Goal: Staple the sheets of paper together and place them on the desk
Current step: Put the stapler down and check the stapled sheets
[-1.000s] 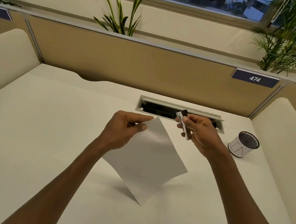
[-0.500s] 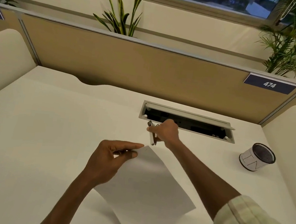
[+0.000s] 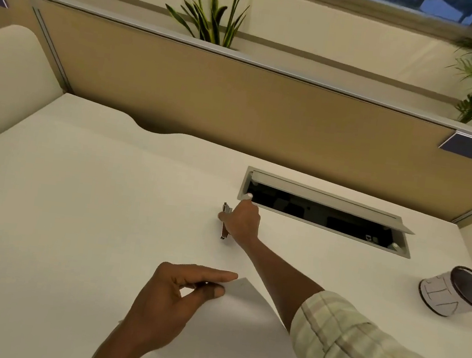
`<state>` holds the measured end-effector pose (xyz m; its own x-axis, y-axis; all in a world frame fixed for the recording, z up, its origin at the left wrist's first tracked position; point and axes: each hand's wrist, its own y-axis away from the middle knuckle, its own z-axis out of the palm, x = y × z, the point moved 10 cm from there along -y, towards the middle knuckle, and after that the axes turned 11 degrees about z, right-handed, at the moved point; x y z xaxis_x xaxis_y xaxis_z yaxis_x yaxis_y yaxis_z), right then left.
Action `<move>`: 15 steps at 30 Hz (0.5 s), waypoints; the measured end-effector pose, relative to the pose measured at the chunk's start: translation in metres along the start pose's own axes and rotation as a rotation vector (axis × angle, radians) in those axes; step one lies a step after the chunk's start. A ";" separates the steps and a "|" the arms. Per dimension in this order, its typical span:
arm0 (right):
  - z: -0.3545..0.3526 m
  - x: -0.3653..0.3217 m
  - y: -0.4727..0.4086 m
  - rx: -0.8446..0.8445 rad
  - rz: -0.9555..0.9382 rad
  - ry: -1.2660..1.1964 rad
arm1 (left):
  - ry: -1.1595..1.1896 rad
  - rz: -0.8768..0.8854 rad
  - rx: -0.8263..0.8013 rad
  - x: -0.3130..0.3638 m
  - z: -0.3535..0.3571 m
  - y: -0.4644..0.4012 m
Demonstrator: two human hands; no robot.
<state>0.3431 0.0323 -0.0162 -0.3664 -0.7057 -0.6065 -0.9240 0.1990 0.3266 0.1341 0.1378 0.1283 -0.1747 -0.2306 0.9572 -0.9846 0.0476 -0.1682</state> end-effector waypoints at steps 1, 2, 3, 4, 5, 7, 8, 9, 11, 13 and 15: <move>0.005 0.000 -0.002 0.001 0.007 0.009 | -0.004 -0.001 -0.002 -0.002 -0.001 0.000; 0.009 0.001 -0.004 0.005 0.008 0.018 | -0.006 -0.002 -0.003 -0.004 -0.001 -0.001; 0.012 0.001 -0.005 0.006 0.013 0.022 | -0.011 -0.006 -0.002 -0.006 -0.002 -0.002; 0.014 0.000 -0.007 0.009 0.012 0.022 | -0.012 -0.012 -0.002 -0.009 -0.003 -0.003; 0.015 -0.001 -0.008 0.008 0.019 0.023 | -0.014 -0.020 -0.004 -0.010 -0.003 -0.003; 0.019 -0.003 -0.009 0.008 0.025 0.049 | -0.006 -0.033 -0.007 -0.014 -0.003 -0.004; 0.021 -0.003 -0.011 0.012 0.021 0.067 | 0.000 -0.036 -0.010 -0.015 -0.003 -0.004; 0.023 -0.003 -0.011 0.001 0.027 0.087 | 0.004 -0.040 -0.016 -0.016 -0.002 -0.004; 0.026 -0.003 -0.012 -0.013 0.020 0.109 | 0.010 -0.048 -0.021 -0.017 0.000 -0.005; 0.026 0.003 -0.015 -0.037 0.046 0.061 | 0.014 -0.056 -0.028 -0.017 0.002 -0.006; 0.020 0.009 -0.014 -0.062 0.084 -0.001 | 0.004 -0.058 -0.036 -0.015 0.003 -0.007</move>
<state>0.3504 0.0369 -0.0405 -0.4422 -0.6879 -0.5755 -0.8814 0.2146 0.4207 0.1435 0.1378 0.1143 -0.1176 -0.2303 0.9660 -0.9921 0.0689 -0.1044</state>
